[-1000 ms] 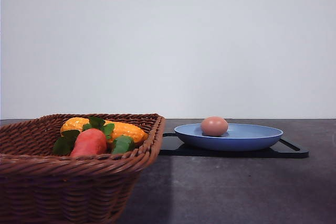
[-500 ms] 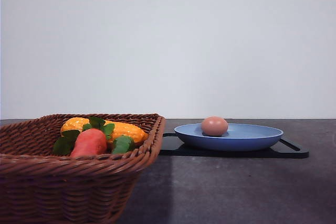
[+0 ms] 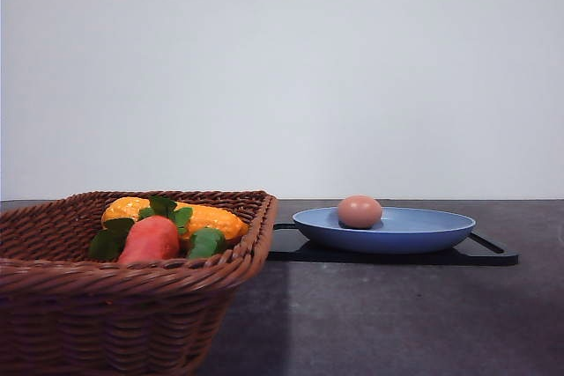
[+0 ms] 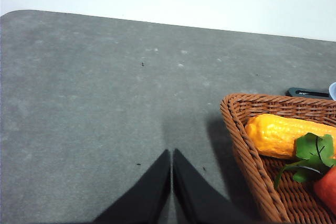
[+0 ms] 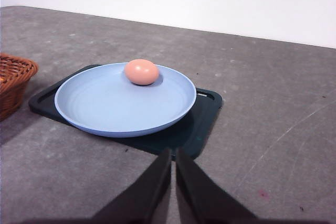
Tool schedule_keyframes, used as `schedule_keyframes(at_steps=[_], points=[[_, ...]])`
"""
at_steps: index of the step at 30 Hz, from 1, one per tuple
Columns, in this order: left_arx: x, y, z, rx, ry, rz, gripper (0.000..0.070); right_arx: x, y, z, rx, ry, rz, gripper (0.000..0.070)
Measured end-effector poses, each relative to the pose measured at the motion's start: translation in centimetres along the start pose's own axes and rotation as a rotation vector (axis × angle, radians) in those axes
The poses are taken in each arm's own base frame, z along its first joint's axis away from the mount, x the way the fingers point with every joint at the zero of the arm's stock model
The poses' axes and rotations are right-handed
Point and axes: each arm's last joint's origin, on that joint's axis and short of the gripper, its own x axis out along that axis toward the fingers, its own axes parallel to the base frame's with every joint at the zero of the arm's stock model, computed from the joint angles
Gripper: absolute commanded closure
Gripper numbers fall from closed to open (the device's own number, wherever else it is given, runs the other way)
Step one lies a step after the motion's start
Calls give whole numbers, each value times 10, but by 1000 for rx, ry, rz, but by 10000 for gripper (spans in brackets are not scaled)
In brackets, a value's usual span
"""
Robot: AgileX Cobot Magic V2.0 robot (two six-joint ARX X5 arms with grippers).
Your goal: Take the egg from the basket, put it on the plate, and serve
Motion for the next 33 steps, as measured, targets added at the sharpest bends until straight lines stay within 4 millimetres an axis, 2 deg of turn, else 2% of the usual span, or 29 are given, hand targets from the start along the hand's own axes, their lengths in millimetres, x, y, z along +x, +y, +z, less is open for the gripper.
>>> schedule_keyframes(at_steps=[33], points=[[0,0,0,0,0,0,700,0,0,0,0,0,0,700]])
